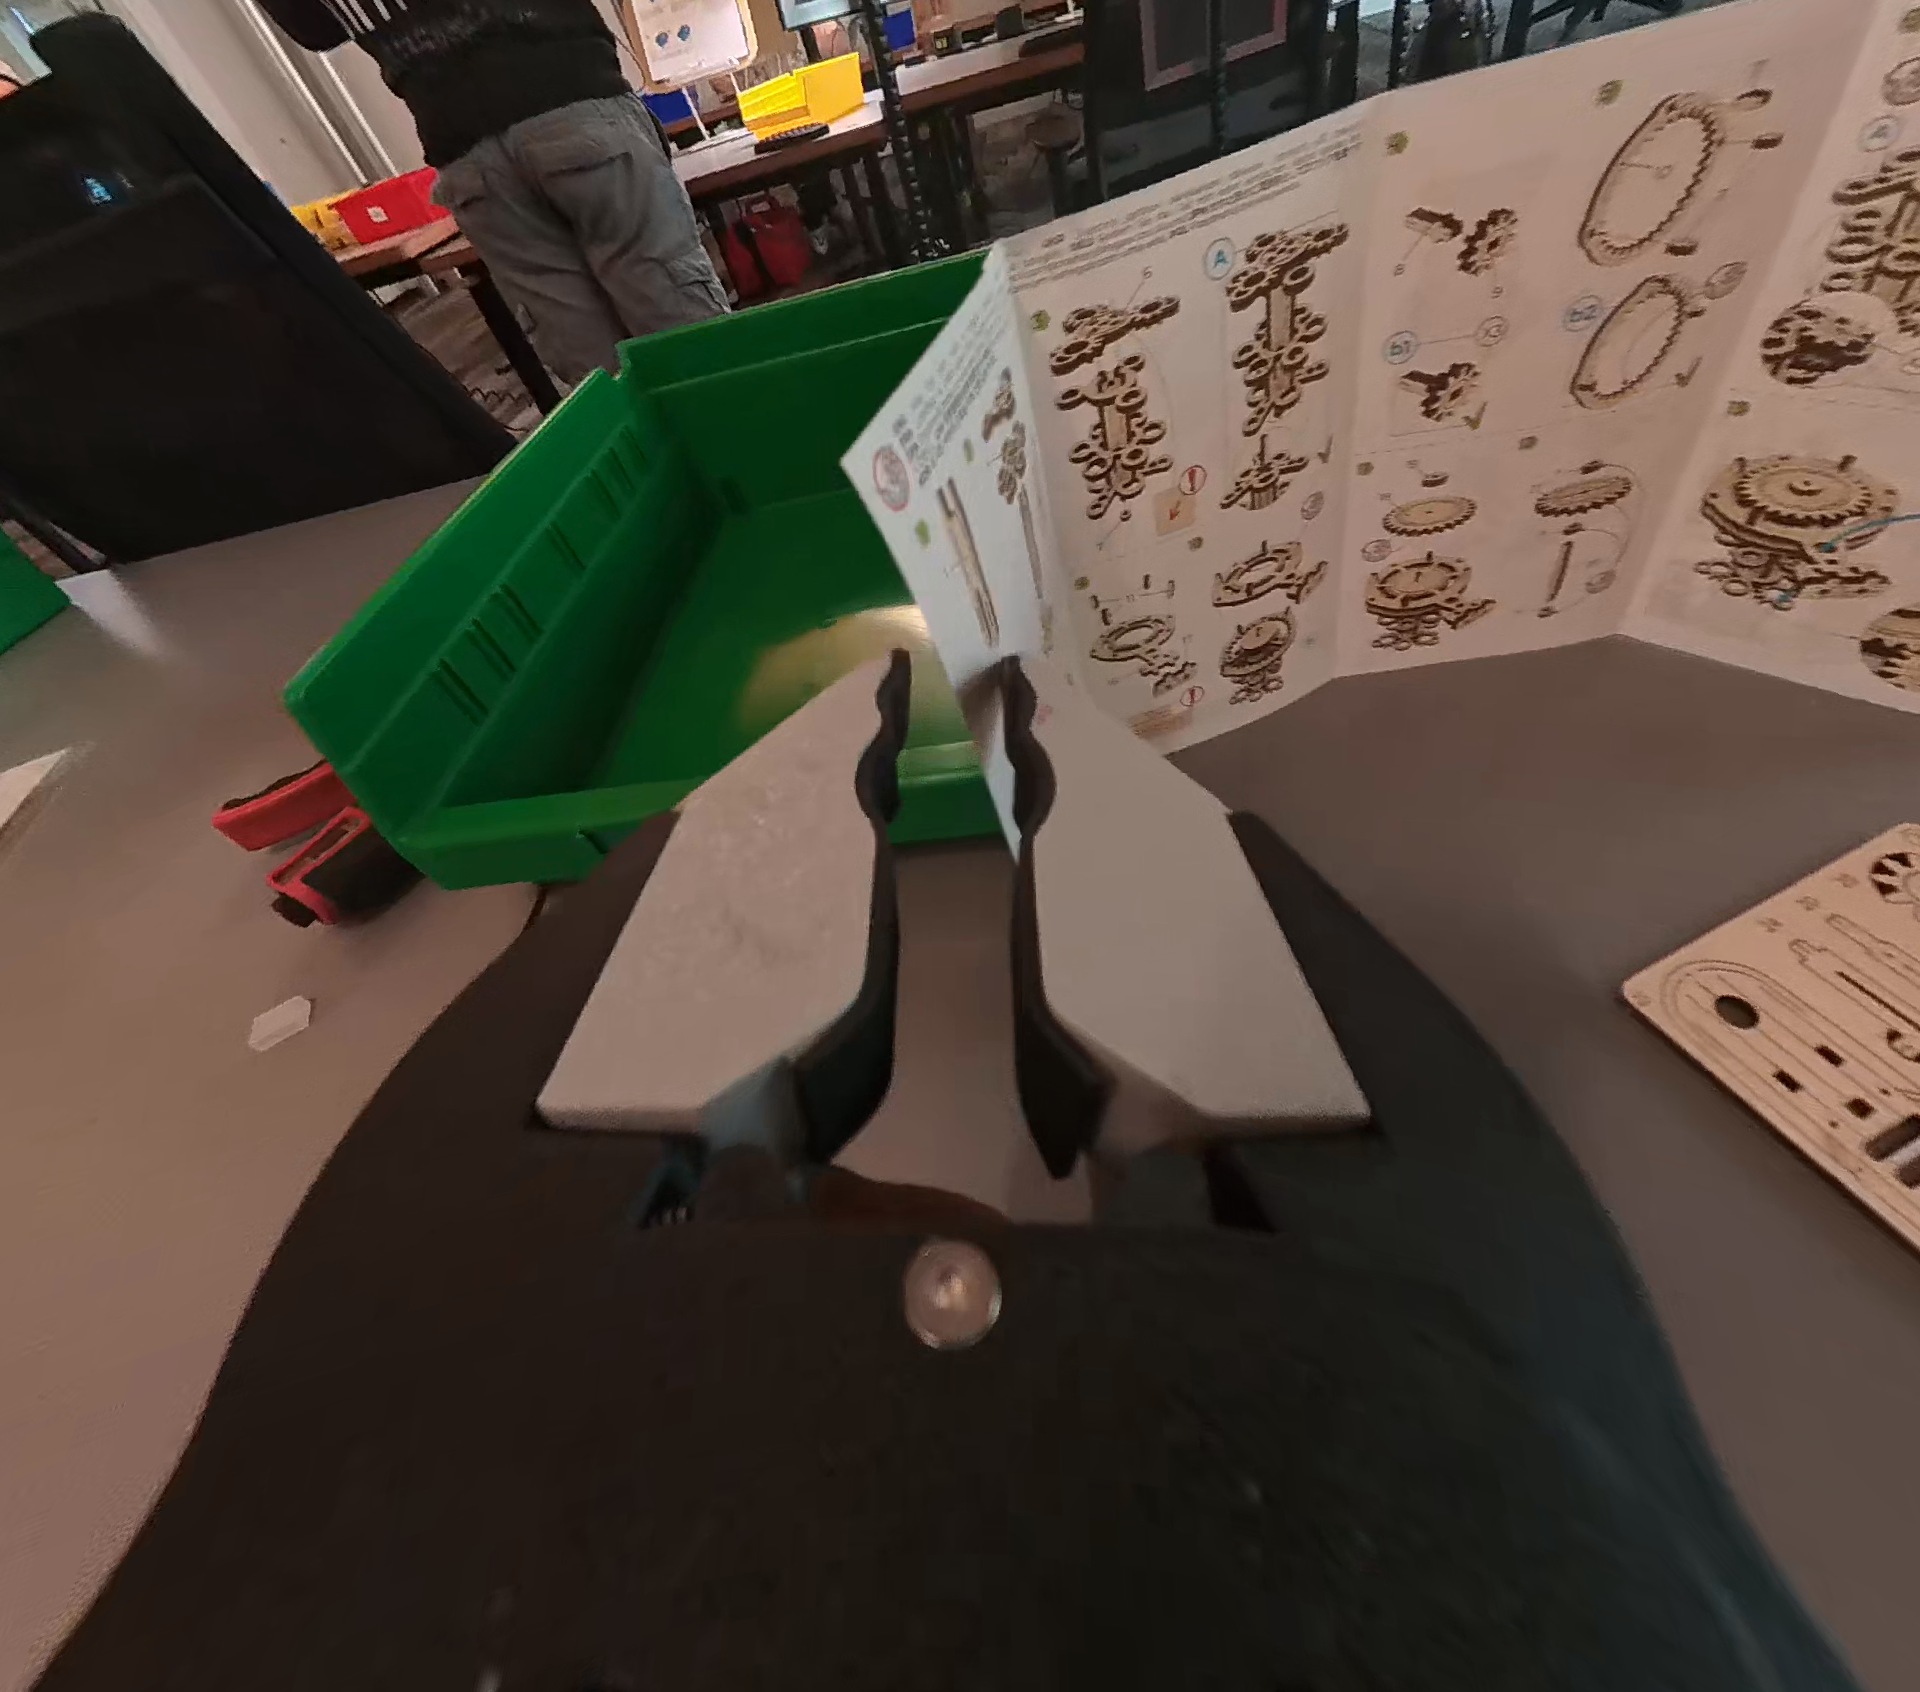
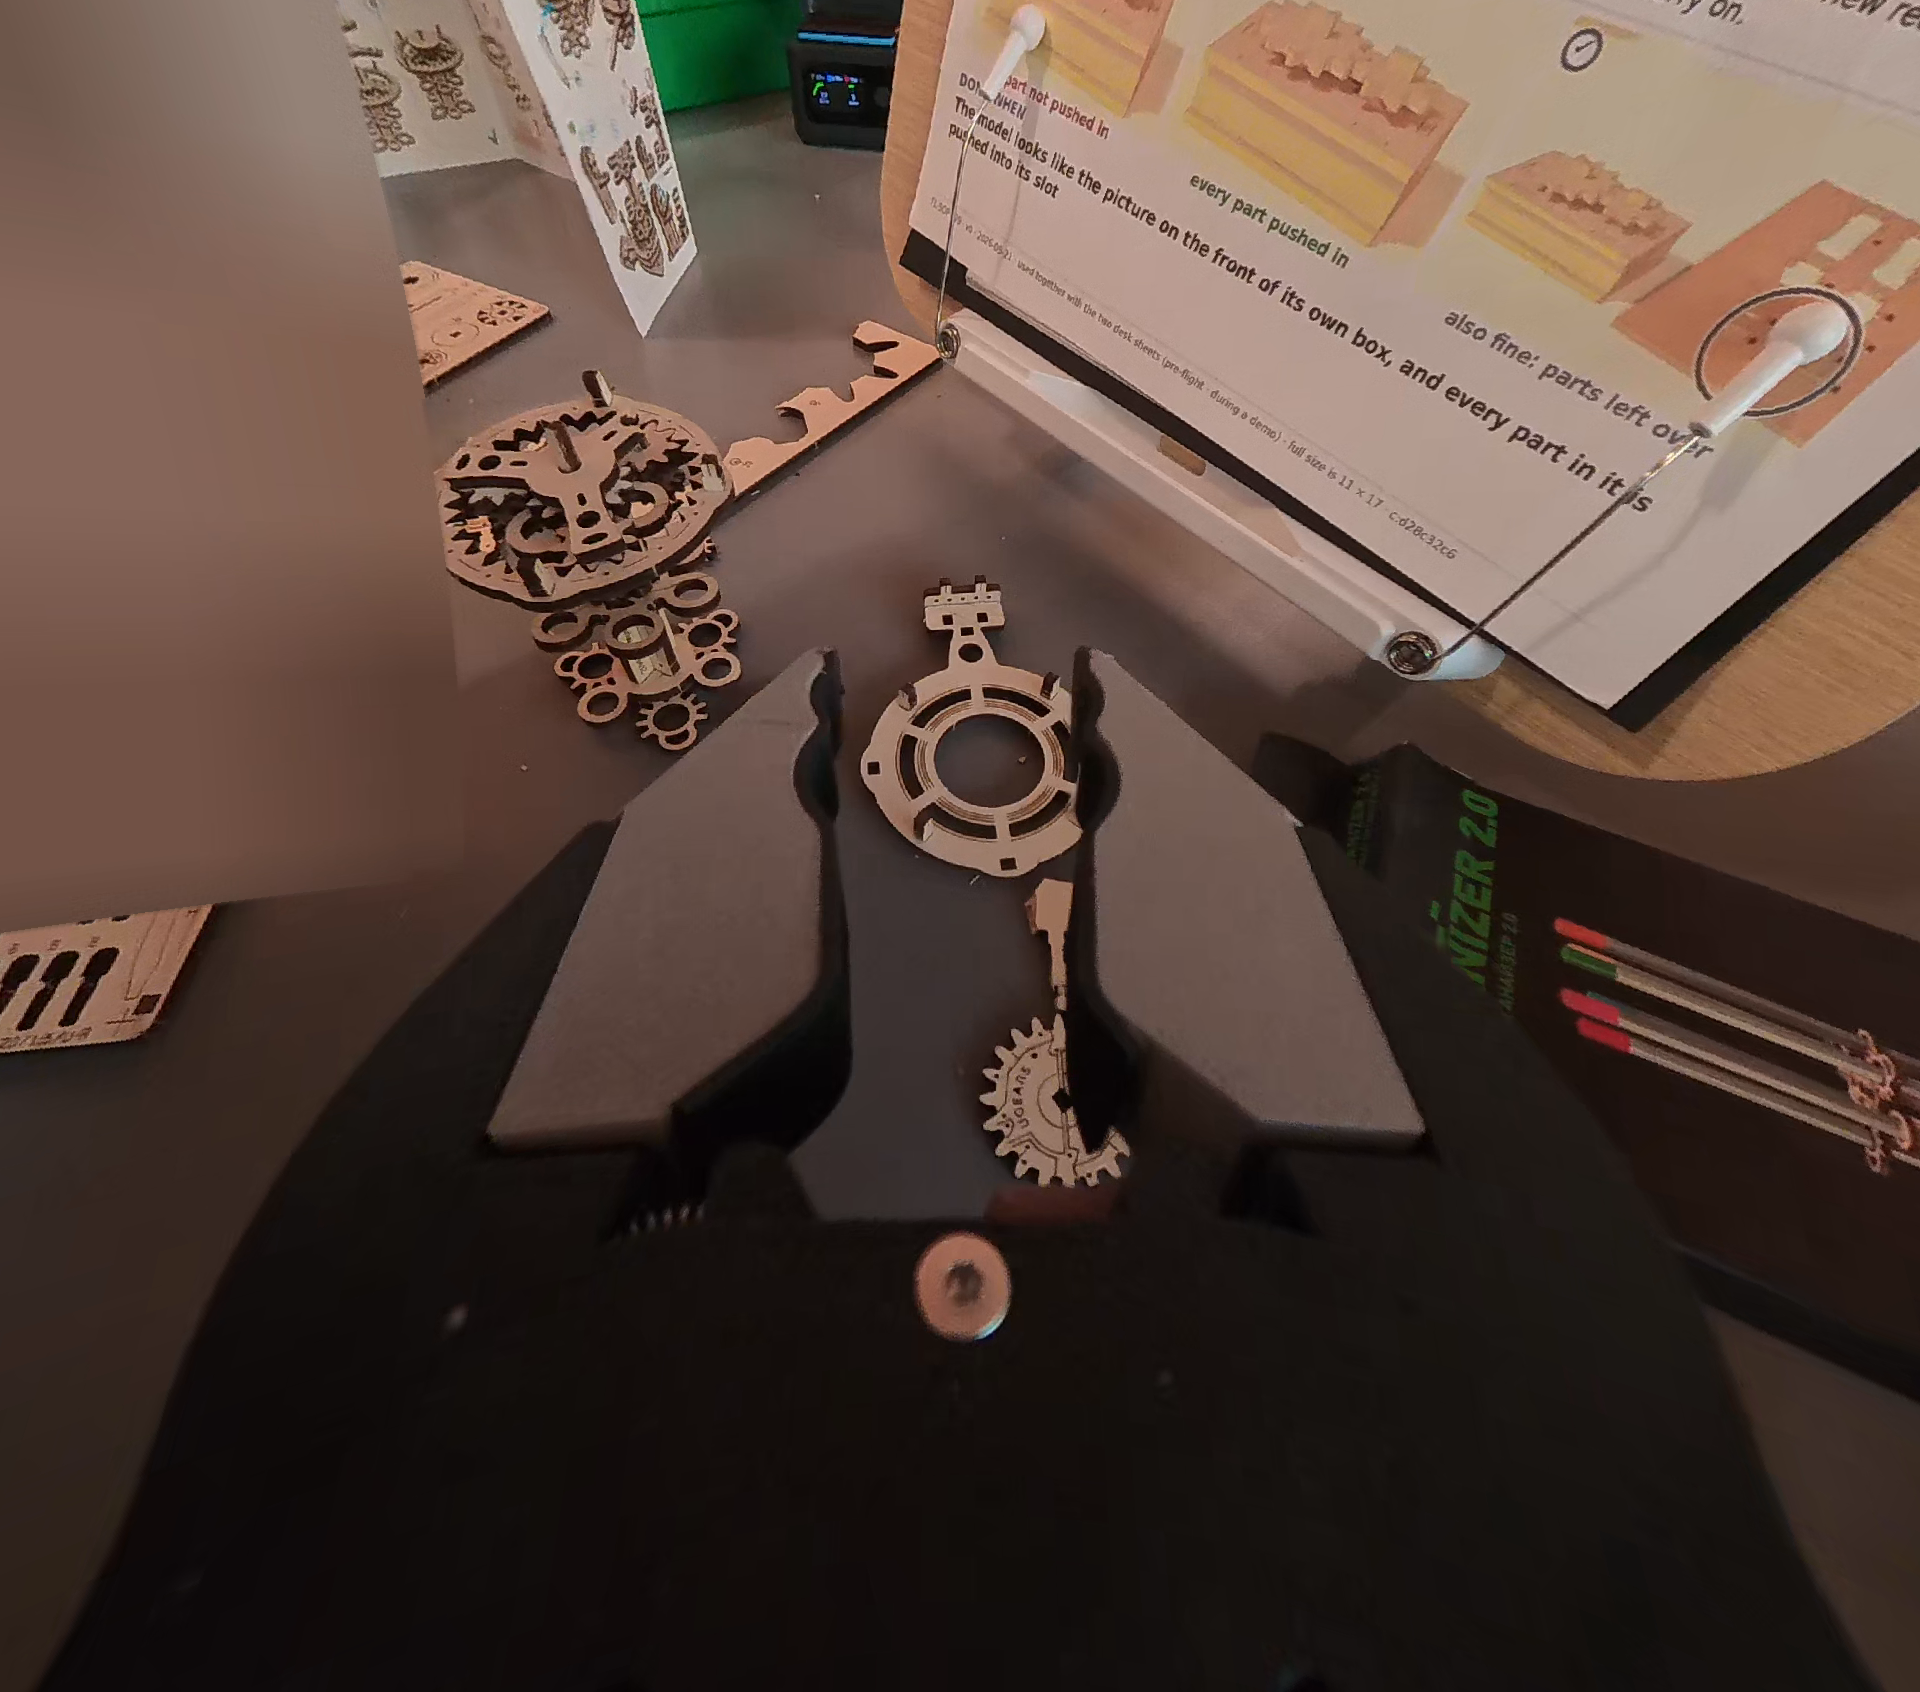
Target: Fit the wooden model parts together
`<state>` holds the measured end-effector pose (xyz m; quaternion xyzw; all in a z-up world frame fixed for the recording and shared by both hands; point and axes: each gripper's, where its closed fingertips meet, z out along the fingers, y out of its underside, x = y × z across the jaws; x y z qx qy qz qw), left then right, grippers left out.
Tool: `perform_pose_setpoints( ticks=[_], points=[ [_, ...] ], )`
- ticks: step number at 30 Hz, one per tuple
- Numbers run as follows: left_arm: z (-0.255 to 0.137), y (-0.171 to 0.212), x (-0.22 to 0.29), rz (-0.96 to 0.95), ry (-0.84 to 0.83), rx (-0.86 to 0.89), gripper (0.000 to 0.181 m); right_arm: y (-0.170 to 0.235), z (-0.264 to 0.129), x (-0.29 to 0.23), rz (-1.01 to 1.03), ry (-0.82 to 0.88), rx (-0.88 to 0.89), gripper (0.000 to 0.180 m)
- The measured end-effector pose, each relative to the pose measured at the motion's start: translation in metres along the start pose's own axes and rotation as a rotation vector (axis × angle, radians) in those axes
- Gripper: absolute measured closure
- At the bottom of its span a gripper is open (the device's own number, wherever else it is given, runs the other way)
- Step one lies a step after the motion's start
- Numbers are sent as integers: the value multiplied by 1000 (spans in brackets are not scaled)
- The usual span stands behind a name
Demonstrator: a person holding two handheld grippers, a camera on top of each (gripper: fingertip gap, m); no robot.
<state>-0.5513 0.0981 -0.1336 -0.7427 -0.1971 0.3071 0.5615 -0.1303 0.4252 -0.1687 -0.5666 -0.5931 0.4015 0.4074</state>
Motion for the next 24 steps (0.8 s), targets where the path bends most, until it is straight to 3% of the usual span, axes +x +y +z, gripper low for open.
perform_pose_setpoints(
  ticks=[4,9,24],
  points=[
    [0,4,-14,-3,-44,10,173,-1,-1,1,22,-6,12,139],
    [0,8,-19,-89,-5,23,167,-1,-1,2,20,1,11,139],
    [0,10,-19,-77,-10,37,180,-2,0,1,15,4,10,139]
  ],
)
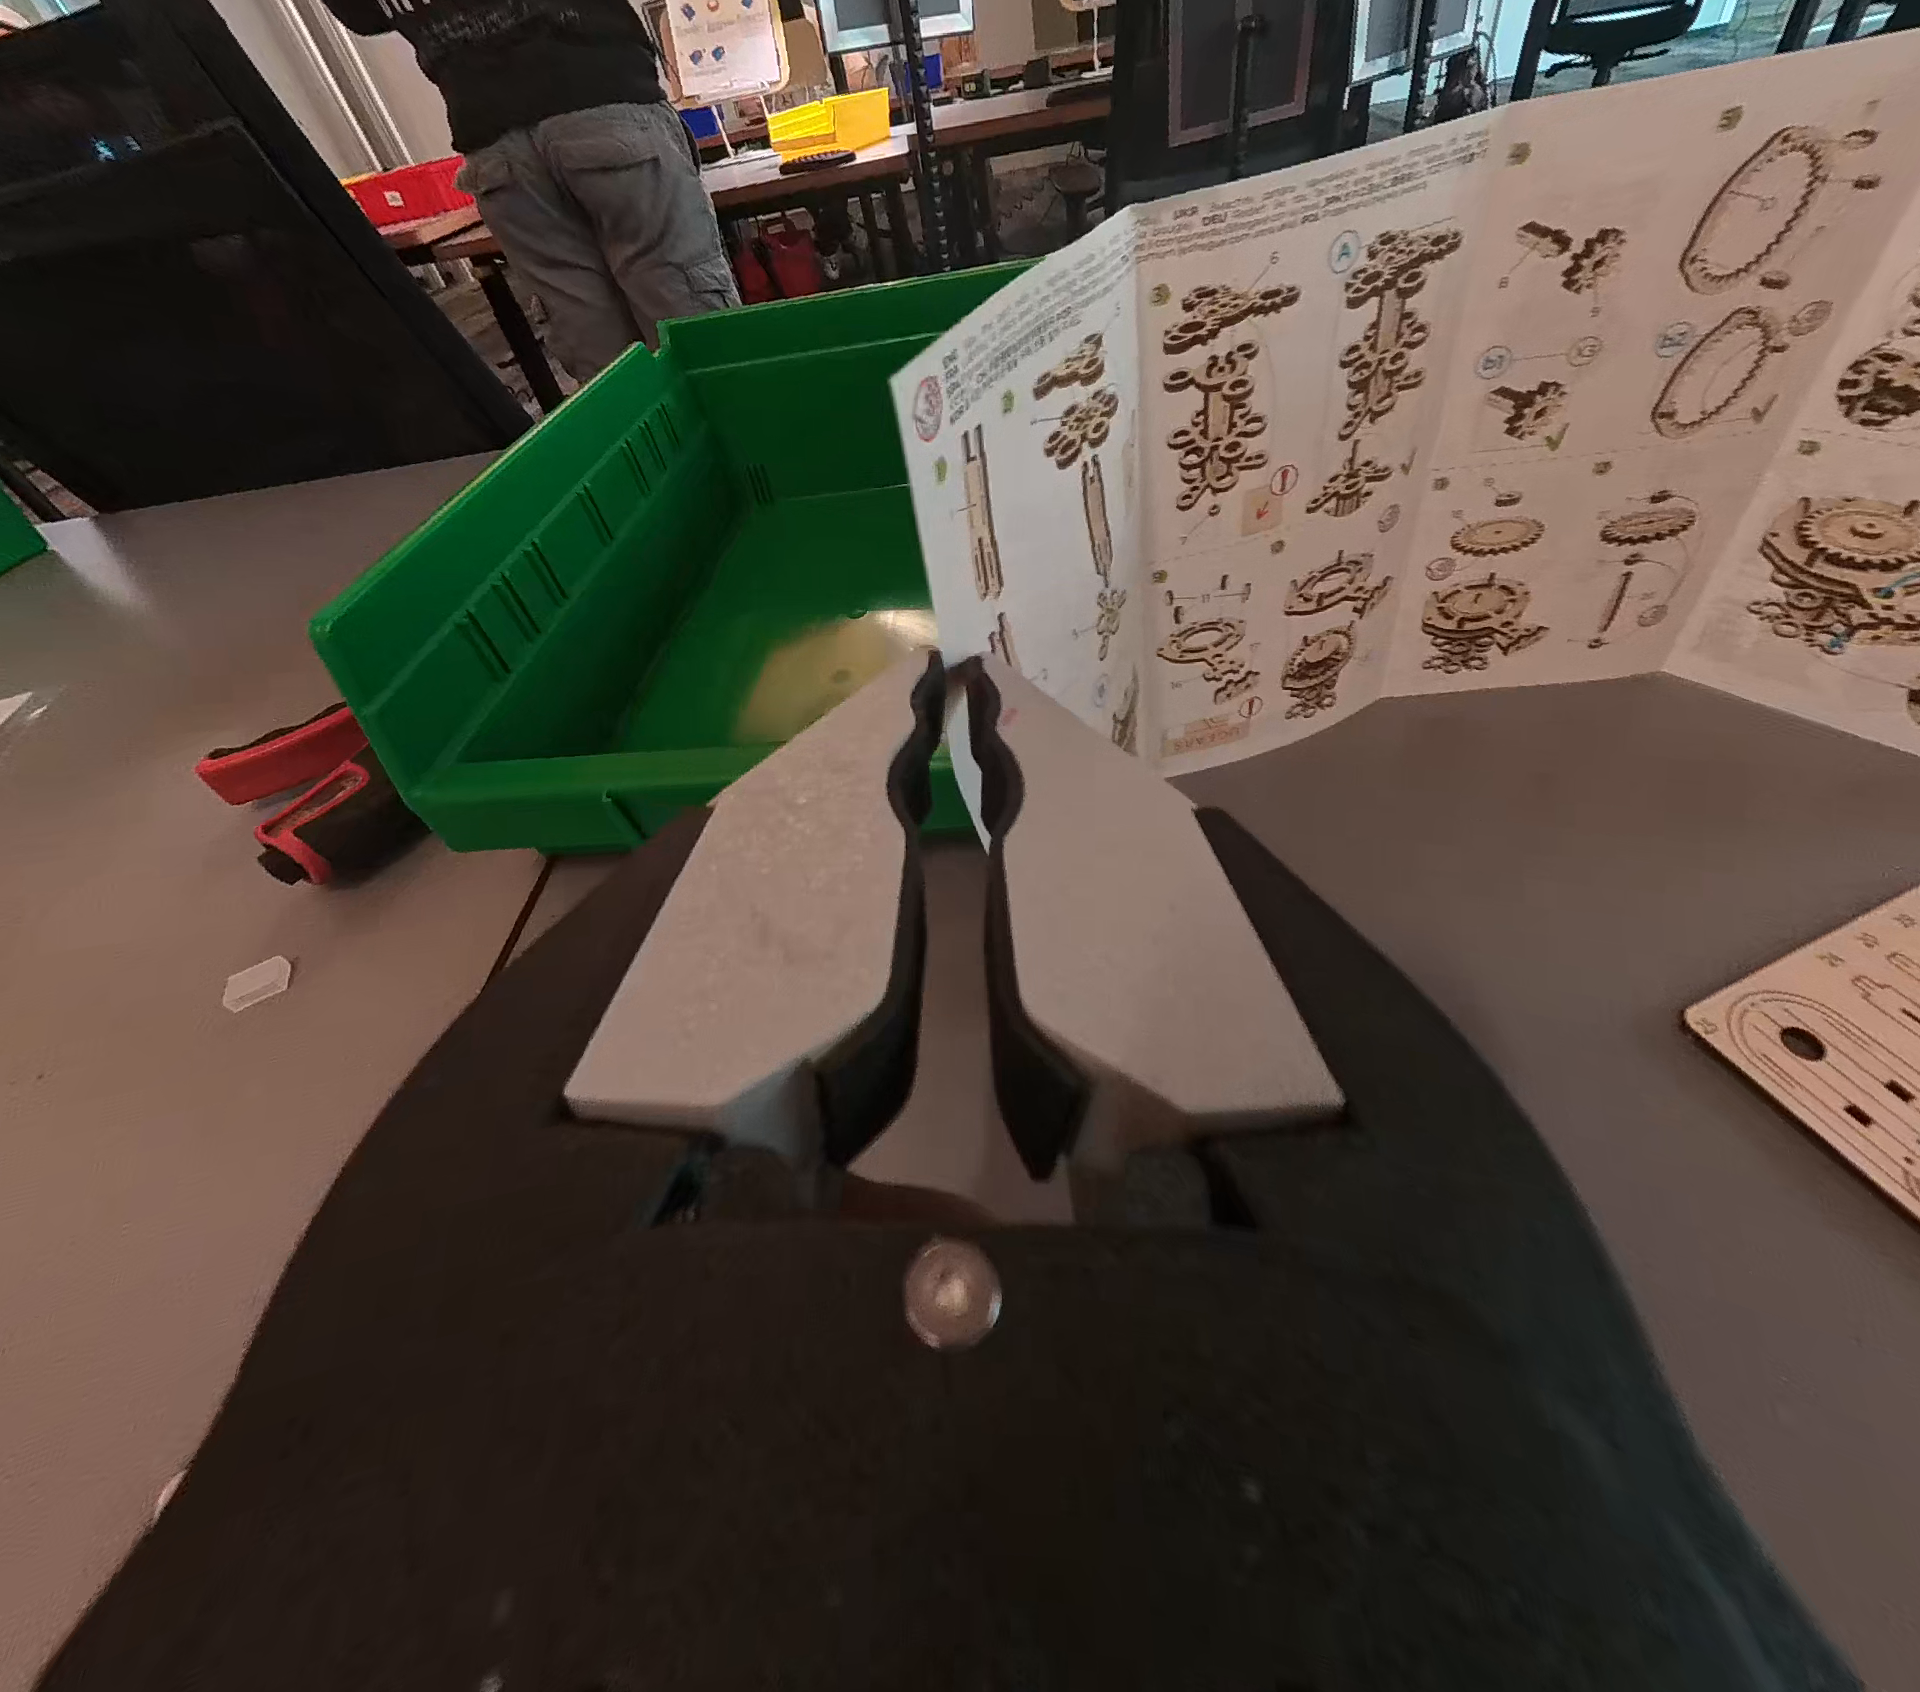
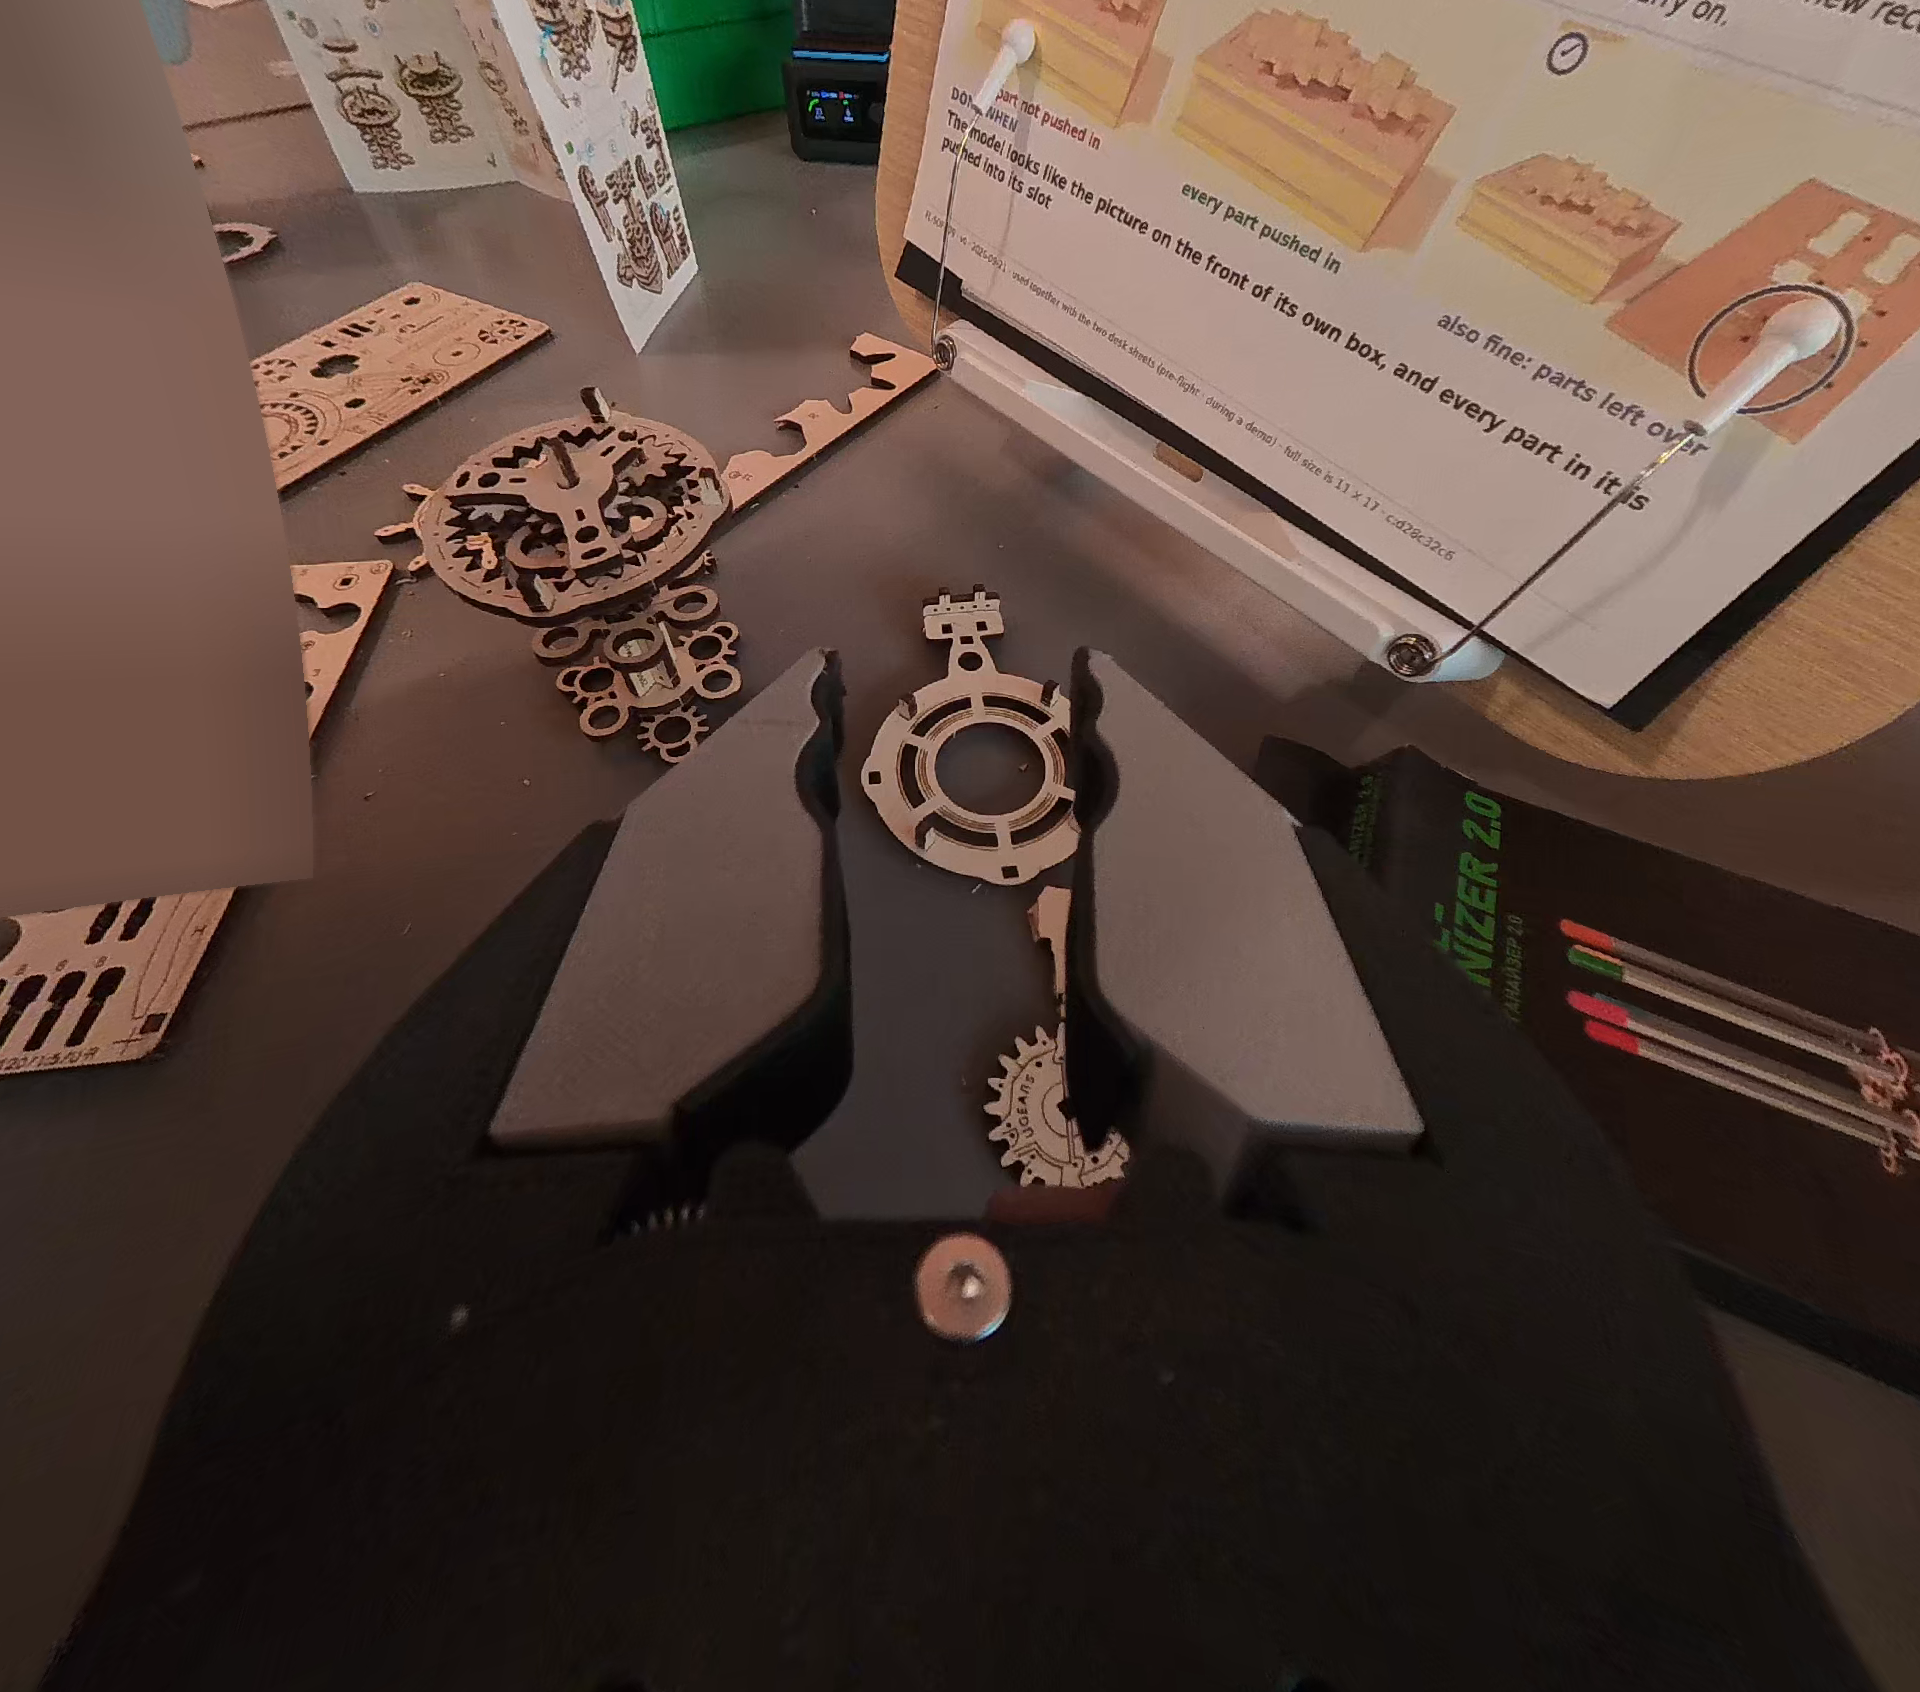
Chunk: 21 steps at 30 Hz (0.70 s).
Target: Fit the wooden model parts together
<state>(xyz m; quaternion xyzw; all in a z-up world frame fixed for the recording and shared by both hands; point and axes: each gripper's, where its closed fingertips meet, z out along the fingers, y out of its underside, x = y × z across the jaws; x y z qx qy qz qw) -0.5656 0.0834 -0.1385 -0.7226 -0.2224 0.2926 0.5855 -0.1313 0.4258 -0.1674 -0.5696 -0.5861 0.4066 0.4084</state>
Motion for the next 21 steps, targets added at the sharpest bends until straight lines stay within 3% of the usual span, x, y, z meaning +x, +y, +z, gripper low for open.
perform_pose_setpoints(
  ticks=[21],
  points=[
    [-1,1,-3,5,-16,-1,170,-1,-1,-1,-1,-1,4,139]
  ],
)
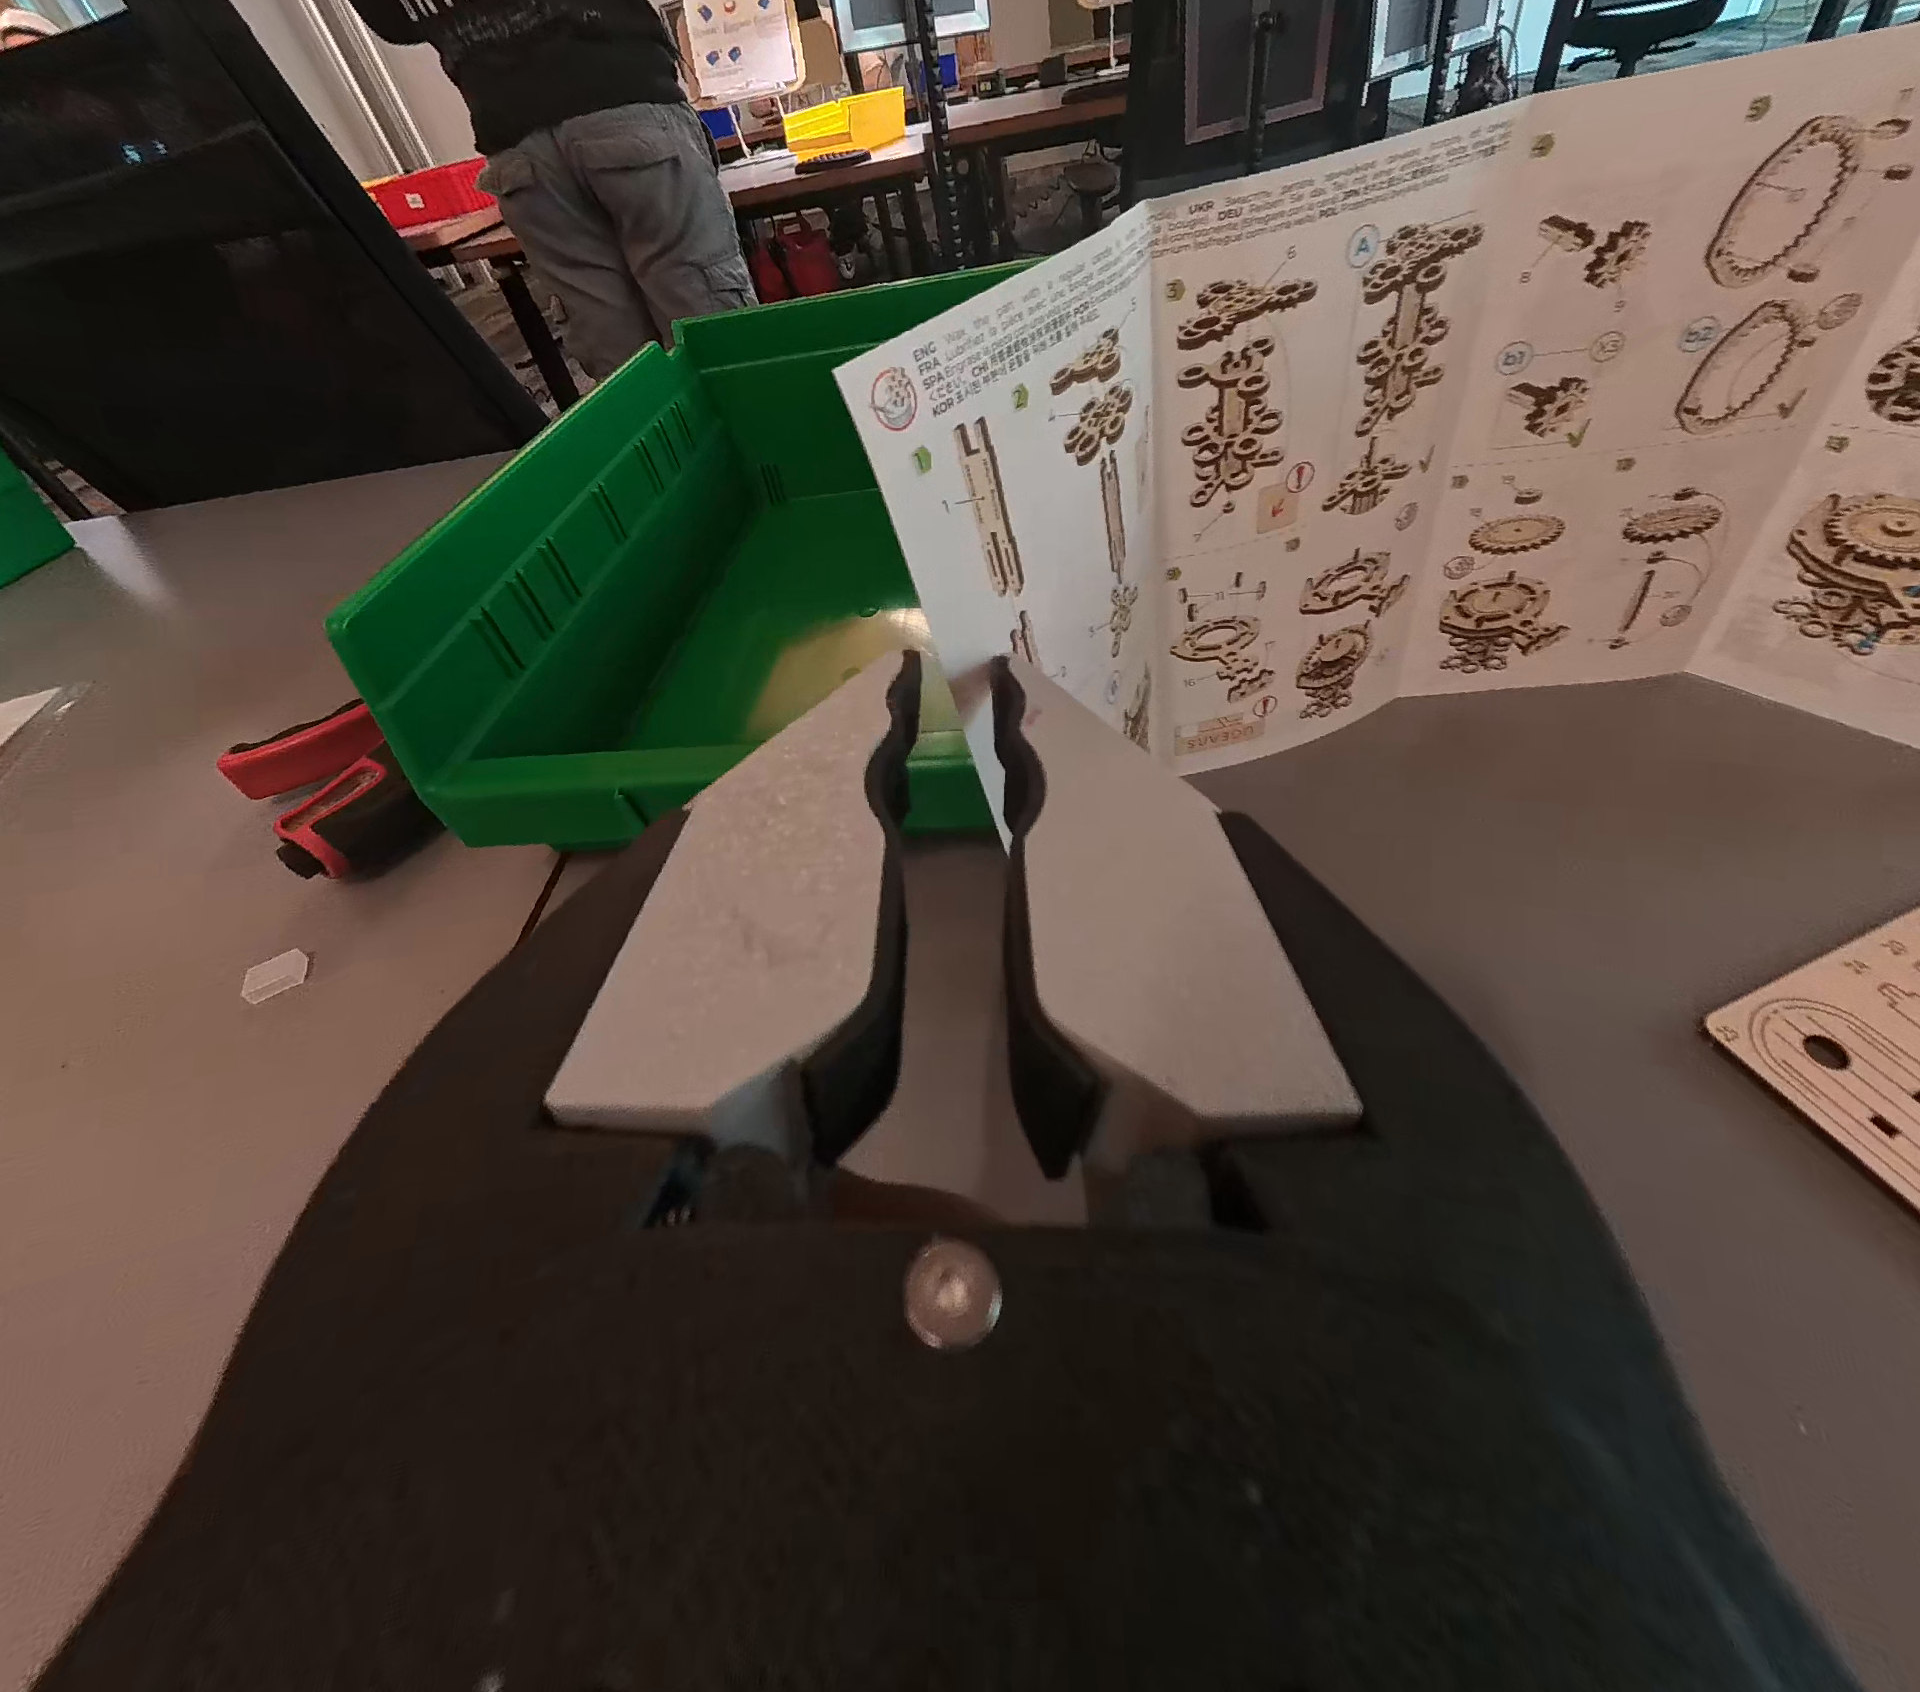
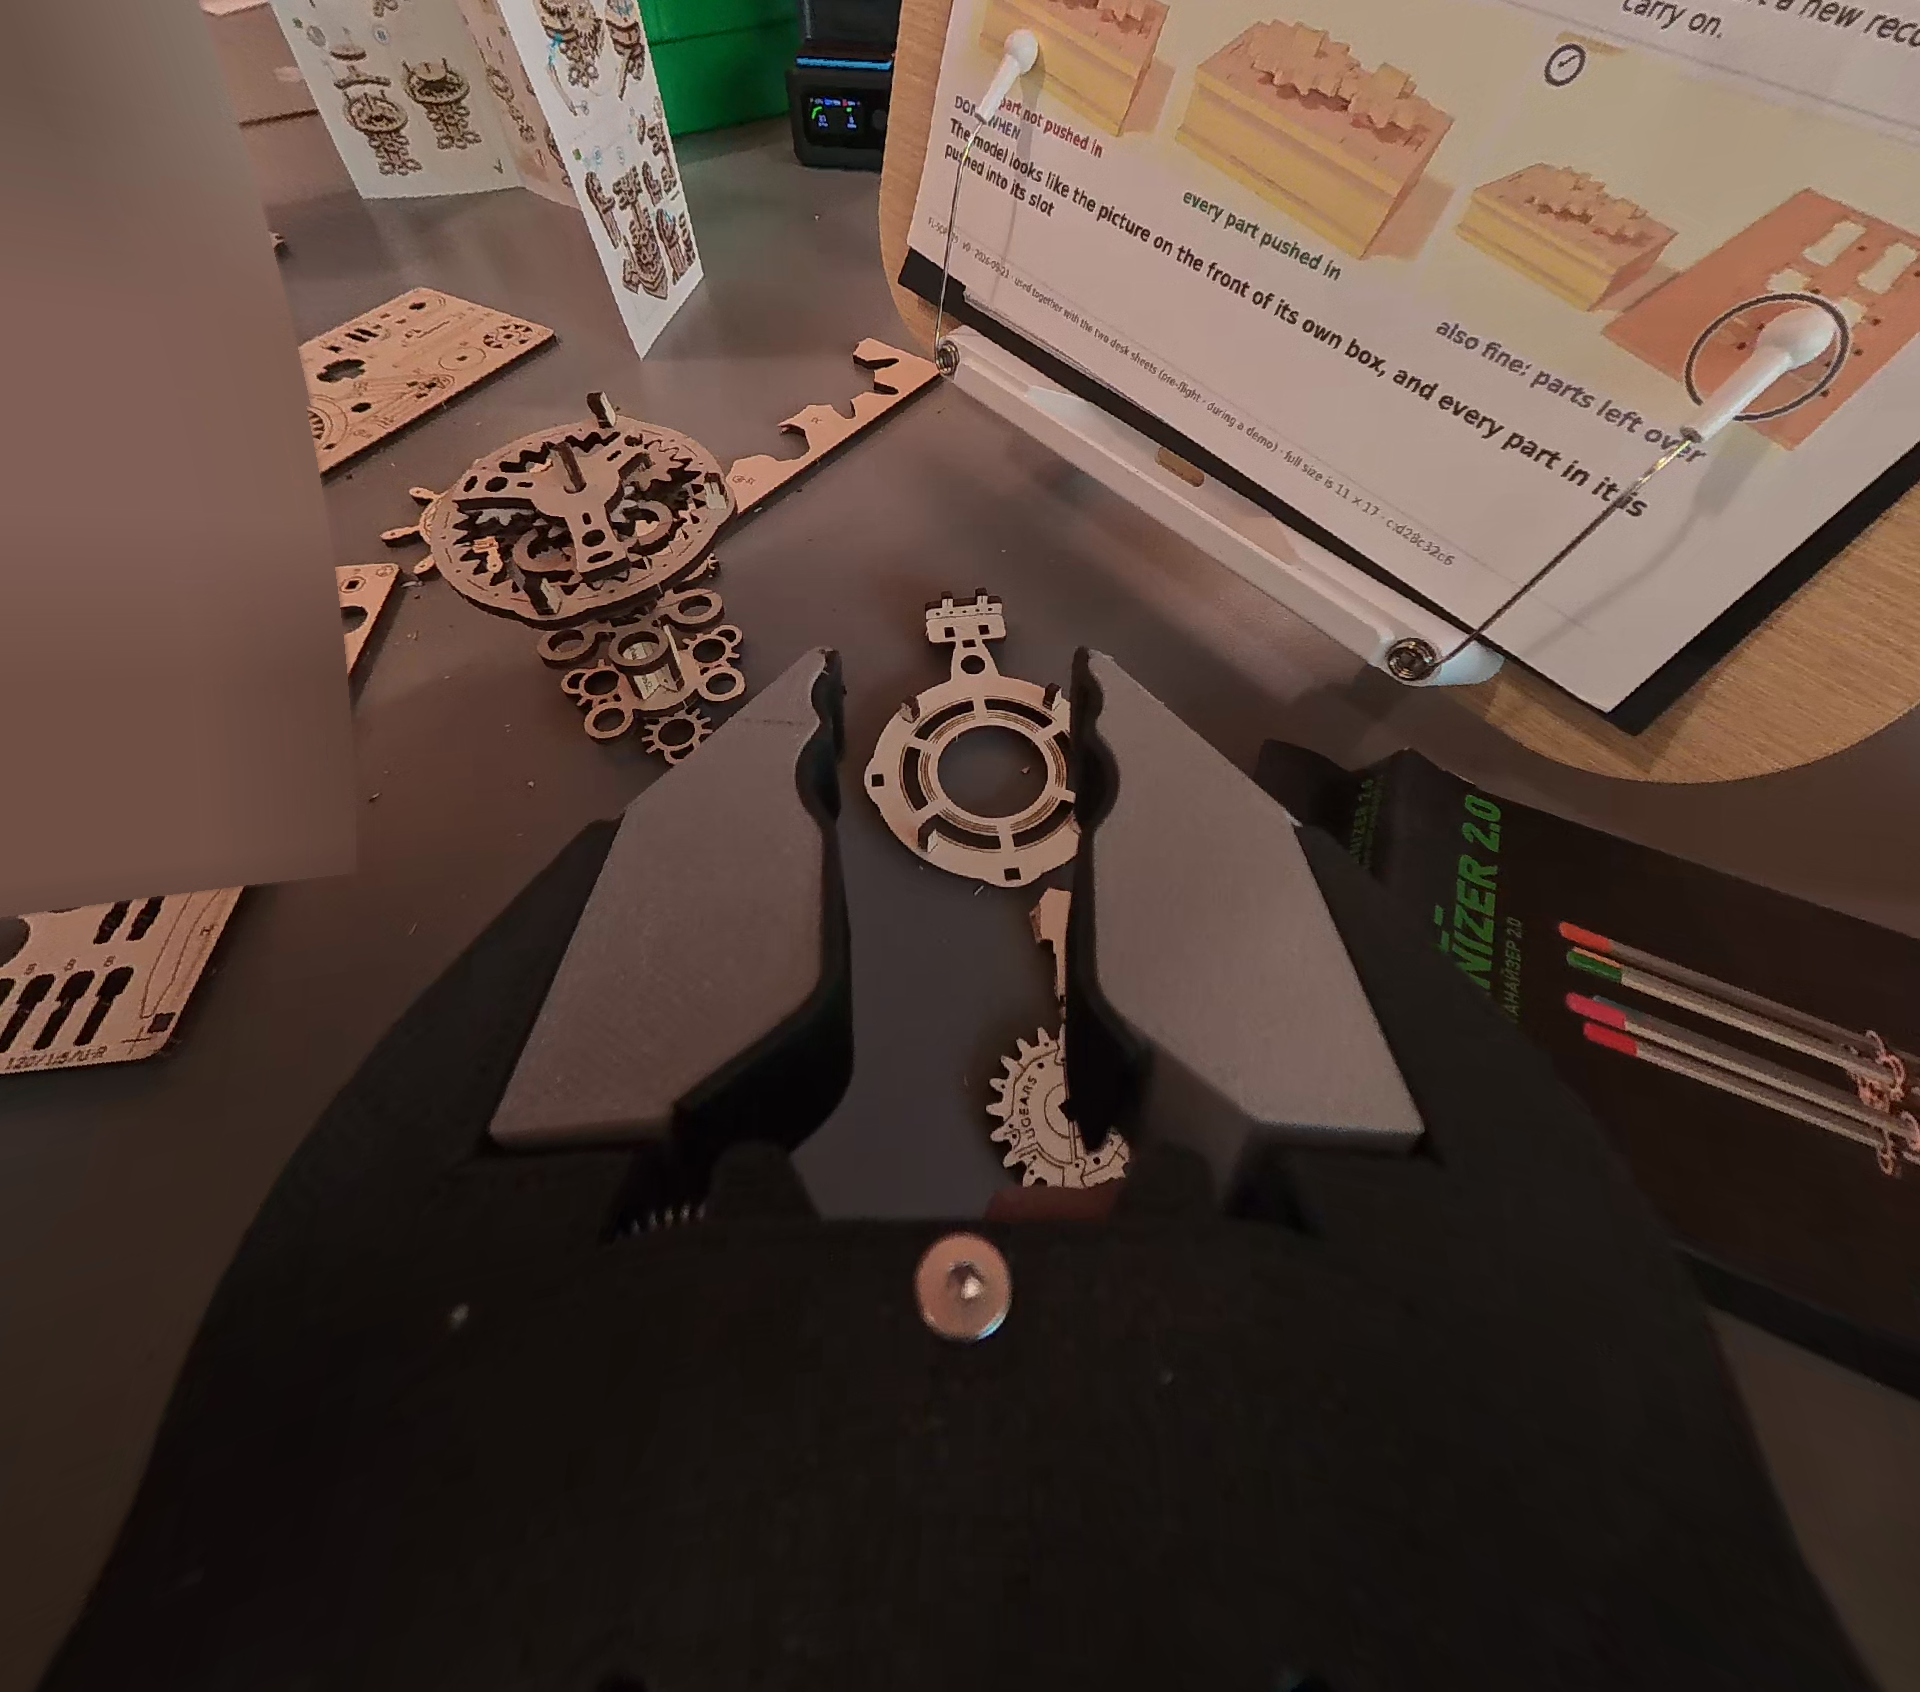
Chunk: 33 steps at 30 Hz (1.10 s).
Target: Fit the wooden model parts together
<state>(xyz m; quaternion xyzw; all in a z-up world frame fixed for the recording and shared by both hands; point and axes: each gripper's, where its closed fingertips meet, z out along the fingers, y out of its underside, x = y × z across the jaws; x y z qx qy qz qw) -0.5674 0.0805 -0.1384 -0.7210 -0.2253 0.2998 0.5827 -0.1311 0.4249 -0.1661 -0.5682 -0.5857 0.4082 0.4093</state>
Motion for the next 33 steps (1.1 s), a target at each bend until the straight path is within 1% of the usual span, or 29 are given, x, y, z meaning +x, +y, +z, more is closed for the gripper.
perform_pose_setpoints(
  ticks=[24,29,33],
  points=[
    [-1,-1,0,7,-10,6,167,1,1,-1,-3,-4,-5,139],
    [0,0,1,7,-4,4,165,1,1,2,-10,9,-9,139],
    [-2,-4,3,-4,10,23,160,-1,-3,9,-19,31,4,139]
  ],
)
